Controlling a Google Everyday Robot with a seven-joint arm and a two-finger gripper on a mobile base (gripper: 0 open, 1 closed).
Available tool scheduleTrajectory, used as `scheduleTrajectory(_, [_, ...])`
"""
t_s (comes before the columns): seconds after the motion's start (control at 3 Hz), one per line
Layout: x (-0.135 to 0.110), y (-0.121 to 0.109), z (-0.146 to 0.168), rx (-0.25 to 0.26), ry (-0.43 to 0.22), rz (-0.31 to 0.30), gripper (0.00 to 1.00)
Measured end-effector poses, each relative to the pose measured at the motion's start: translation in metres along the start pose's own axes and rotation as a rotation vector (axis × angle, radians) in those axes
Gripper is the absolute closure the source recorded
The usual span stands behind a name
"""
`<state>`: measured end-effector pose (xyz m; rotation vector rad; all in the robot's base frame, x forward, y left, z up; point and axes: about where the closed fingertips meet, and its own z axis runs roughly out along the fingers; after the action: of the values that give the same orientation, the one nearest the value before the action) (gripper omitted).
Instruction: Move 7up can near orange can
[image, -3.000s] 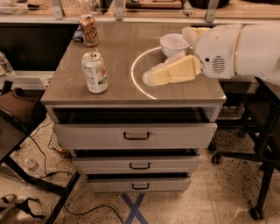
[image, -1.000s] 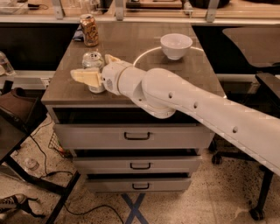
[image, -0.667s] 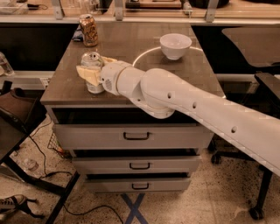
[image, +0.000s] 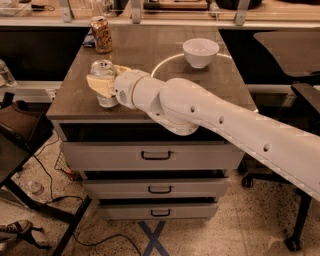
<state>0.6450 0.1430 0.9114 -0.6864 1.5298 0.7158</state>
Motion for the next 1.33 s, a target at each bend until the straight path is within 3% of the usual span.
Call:
scheduleTrajectory(0.33, [-0.003,-0.001,0.002,0.0,-0.001,0.003,1.0])
scheduleTrajectory(0.67, [-0.015,-0.015,0.01,0.018,0.013,0.012,1.0])
scheduleTrajectory(1.0, [-0.09,-0.002,0.029,0.01,-0.023,0.072,1.0])
scheduleTrajectory(1.33, [-0.129,0.013,0.054,-0.002,-0.034,0.146,1.0])
